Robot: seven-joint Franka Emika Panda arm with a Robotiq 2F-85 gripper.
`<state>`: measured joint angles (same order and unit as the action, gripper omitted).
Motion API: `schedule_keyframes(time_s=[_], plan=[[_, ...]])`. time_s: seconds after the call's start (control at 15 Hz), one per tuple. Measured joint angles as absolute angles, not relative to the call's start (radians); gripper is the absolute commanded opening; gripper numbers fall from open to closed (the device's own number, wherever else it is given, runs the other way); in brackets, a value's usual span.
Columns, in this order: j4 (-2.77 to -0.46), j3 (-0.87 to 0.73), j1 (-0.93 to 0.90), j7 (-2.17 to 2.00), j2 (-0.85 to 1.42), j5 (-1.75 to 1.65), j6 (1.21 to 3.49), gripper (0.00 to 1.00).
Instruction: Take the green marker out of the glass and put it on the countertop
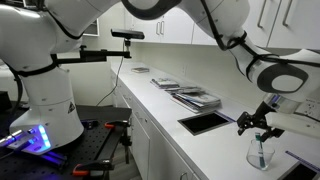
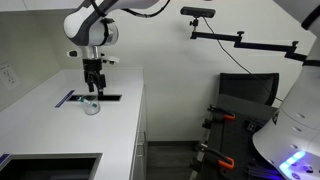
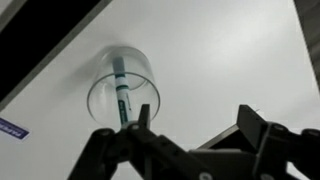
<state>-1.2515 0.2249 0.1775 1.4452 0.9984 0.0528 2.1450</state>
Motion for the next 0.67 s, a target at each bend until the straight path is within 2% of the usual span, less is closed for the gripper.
schedule_keyframes(time_s=[0.2,0.47,0.67], plan=[[-1.155,0.226,0.191,1.492,1.071,0.072,2.120,0.57],[-1.046,0.239,0.190,1.511,1.136,0.086,2.077,0.55],[-0.984,0.251,0.190,1.512,1.168,0.106,2.052,0.57]])
